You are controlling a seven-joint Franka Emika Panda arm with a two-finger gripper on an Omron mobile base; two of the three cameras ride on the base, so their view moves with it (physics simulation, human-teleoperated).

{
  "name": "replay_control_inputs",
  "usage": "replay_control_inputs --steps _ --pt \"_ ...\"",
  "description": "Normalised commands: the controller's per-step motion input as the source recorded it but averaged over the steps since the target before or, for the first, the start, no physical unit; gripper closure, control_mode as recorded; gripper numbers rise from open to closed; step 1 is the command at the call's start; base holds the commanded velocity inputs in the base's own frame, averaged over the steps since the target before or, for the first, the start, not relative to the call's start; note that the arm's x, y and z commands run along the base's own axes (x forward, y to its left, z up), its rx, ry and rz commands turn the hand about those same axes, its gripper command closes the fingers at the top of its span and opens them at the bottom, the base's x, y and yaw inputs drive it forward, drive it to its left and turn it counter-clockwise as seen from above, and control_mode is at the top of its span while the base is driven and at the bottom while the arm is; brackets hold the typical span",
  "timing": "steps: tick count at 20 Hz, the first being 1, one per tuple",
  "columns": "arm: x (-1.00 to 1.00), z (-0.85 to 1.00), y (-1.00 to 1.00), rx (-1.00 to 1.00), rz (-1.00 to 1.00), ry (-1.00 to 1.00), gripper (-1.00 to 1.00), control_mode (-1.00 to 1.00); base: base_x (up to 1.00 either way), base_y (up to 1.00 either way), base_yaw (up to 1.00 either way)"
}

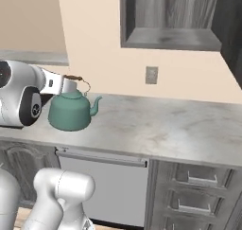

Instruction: Open the cabinet, pick the kettle from the cabinet, and place it in the sink.

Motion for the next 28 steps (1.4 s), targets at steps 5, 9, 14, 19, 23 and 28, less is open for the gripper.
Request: replay_control_inputs --steps 5,9,14,19,23,28 --pt "0.00 0.00 0.00 0.00 0.00 0.00 1.00 1.00 -0.05 0.69 0.00" --pt "0.00 0.00 0.00 0.00 0.00 0.00 1.00 1.00 -0.01 0.71 0.00" --pt "0.00 0.00 0.00 0.00 0.00 0.00 1.00 1.00 0.00 0.72 0.00" --pt "0.00 0.00 0.00 0.00 0.00 0.00 1.00 1.00 0.04 0.72 0.00" --pt "0.00 0.00 0.00 0.00 0.00 0.00 1.00 1.00 0.11 0.71 -0.01" --pt "0.00 0.00 0.00 0.00 0.00 0.00 1.00 1.00 0.29 0.66 -0.01"
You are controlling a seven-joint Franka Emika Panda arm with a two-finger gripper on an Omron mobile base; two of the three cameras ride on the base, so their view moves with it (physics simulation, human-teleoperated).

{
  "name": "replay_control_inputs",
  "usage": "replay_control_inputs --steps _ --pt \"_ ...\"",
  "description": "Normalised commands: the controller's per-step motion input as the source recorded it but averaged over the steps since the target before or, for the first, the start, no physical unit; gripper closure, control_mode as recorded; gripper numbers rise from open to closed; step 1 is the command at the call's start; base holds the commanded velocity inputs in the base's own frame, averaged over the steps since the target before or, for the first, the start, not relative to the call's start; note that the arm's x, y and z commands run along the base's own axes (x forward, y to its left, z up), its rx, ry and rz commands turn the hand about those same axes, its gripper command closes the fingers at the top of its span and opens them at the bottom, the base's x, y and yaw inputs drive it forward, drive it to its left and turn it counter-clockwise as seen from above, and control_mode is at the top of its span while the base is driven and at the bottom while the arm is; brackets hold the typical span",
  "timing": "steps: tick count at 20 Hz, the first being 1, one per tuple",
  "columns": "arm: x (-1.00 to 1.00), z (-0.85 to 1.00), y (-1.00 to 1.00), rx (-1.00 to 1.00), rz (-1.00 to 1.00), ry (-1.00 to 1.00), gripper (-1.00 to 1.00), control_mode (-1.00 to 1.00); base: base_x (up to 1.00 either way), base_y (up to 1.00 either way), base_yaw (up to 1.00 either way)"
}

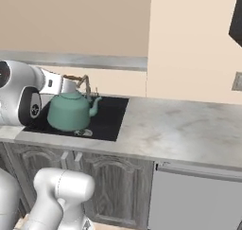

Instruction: Open the cabinet, pick the kettle from the cabinet, and place it in the sink.

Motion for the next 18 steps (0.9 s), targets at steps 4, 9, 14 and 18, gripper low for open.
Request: replay_control_inputs --steps 4,9,14,18 --pt "0.00 0.00 0.00 0.00 0.00 0.00 1.00 1.00 0.50 0.51 -0.02" --pt "0.00 0.00 0.00 0.00 0.00 0.00 1.00 1.00 0.57 0.21 -0.04" --pt "0.00 0.00 0.00 0.00 0.00 0.00 1.00 1.00 0.13 0.02 0.00" --pt "0.00 0.00 0.00 0.00 0.00 0.00 1.00 1.00 0.04 0.01 0.00"
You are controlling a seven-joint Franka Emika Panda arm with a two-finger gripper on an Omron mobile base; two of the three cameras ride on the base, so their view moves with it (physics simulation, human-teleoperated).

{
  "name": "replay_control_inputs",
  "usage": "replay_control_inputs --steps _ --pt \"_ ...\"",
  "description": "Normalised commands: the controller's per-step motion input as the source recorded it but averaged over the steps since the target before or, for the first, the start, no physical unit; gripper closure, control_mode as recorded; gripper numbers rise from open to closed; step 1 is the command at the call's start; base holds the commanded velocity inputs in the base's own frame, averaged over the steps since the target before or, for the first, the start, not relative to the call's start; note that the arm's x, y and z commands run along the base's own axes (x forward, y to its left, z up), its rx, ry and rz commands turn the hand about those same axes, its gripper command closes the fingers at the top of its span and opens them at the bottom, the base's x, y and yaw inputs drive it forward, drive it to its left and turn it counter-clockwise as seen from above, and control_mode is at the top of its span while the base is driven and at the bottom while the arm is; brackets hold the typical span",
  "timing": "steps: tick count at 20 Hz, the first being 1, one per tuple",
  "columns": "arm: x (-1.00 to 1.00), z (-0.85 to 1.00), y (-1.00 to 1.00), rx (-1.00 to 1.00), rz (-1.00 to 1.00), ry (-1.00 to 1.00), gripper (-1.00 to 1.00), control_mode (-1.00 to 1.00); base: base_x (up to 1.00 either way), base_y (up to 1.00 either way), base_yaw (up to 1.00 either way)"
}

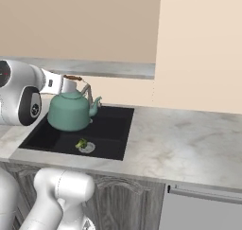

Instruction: Open the cabinet, pick the kettle from the cabinet, and place it in the sink.

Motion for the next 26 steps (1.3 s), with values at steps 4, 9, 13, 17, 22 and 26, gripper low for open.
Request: replay_control_inputs --steps 4,9,13,17,22,26 --pt "0.00 0.00 0.00 0.00 0.00 0.00 1.00 1.00 0.00 0.00 0.00" --pt "0.00 0.00 0.00 0.00 0.00 0.00 1.00 1.00 0.00 0.00 0.00" --pt "0.00 0.00 0.00 0.00 0.00 0.00 1.00 1.00 0.00 0.00 0.00" --pt "0.00 0.00 0.00 0.00 0.00 0.00 1.00 1.00 0.00 0.00 0.00" --pt "0.00 0.00 0.00 0.00 0.00 0.00 1.00 -1.00 0.00 0.00 0.00" --pt "0.00 0.00 0.00 0.00 0.00 0.00 1.00 -1.00 0.00 0.00 0.00"
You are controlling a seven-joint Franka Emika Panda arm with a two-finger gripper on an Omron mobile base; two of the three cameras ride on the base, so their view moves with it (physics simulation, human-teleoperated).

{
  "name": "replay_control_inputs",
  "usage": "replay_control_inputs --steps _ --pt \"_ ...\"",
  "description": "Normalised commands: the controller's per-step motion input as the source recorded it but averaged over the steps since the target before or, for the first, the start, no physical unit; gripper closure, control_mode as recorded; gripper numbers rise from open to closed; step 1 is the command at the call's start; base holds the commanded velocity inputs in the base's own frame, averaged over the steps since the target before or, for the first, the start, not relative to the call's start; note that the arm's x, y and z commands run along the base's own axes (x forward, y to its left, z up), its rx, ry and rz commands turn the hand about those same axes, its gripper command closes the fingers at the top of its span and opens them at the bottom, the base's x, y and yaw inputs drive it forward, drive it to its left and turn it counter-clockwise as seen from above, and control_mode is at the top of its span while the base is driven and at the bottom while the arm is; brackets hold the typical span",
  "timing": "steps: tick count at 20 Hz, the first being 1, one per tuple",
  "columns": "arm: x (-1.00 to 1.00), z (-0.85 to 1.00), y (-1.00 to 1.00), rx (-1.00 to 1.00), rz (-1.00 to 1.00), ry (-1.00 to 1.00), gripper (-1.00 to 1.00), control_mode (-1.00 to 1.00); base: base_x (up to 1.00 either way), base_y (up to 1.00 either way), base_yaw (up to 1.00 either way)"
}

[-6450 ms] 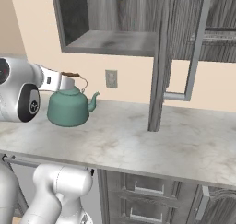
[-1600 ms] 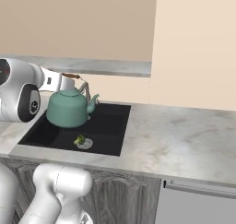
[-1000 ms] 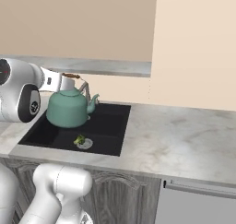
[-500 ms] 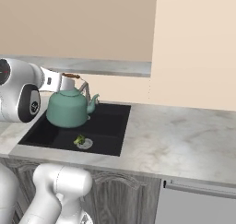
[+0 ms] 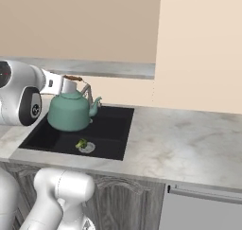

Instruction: Open the cabinet, pick the kettle from the cabinet, and place it in the sink.

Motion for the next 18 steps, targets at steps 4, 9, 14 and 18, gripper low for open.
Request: replay_control_inputs --steps 4,9,14,18 --pt "0.00 0.00 0.00 0.00 0.00 0.00 1.00 -1.00 0.00 0.00 0.00" --pt "0.00 0.00 0.00 0.00 0.00 0.00 1.00 -1.00 0.00 0.00 0.00" --pt "-0.01 0.00 -0.01 0.00 0.00 0.00 1.00 -1.00 0.00 0.00 0.00" --pt "-0.01 0.00 -0.14 0.04 0.00 0.00 1.00 -1.00 0.00 0.00 0.00"
